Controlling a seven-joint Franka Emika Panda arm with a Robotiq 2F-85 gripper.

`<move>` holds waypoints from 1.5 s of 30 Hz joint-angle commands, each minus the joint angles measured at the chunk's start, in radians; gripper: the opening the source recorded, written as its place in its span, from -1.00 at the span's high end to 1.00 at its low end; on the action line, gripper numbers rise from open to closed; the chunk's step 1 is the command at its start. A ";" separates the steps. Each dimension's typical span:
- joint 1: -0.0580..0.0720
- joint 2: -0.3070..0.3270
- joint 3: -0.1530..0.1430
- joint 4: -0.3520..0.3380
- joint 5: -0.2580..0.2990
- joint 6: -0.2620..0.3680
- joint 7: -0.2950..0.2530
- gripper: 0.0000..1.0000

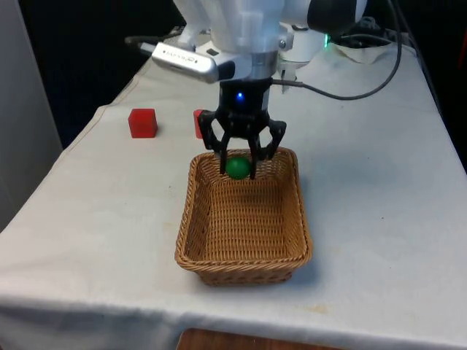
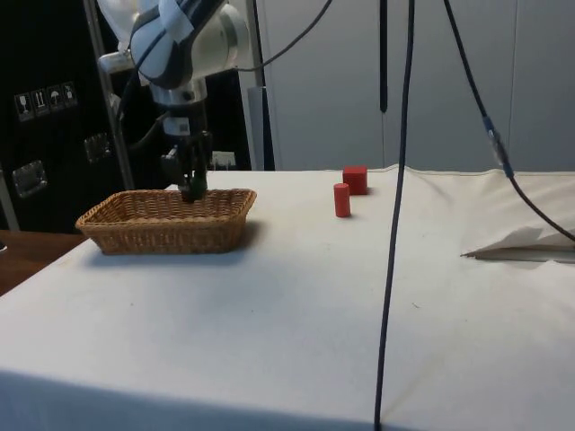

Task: Pick up the object to the left of the cylinder and place it into the basket.

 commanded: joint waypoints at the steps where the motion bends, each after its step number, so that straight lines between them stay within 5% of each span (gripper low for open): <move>1: -0.009 0.012 0.008 0.011 0.010 0.002 -0.008 1.00; 4: -0.010 0.028 0.009 0.017 0.017 0.007 -0.011 1.00; 5: -0.001 0.022 0.000 0.009 0.009 0.003 -0.003 1.00; 6: -0.011 0.034 0.010 0.020 0.019 0.009 -0.011 1.00; 25: -0.005 0.088 0.000 0.050 0.047 0.015 -0.017 1.00; 30: -0.003 0.088 -0.002 0.048 0.046 0.017 -0.016 0.13; 31: -0.004 0.088 -0.001 0.049 0.046 0.016 -0.016 0.13; 34: -0.004 0.088 -0.001 0.049 0.046 0.016 -0.016 -0.46; 35: -0.003 0.088 -0.001 0.049 0.046 0.016 -0.016 -0.94; 45: 0.004 0.087 -0.006 0.047 0.042 0.015 -0.011 -1.00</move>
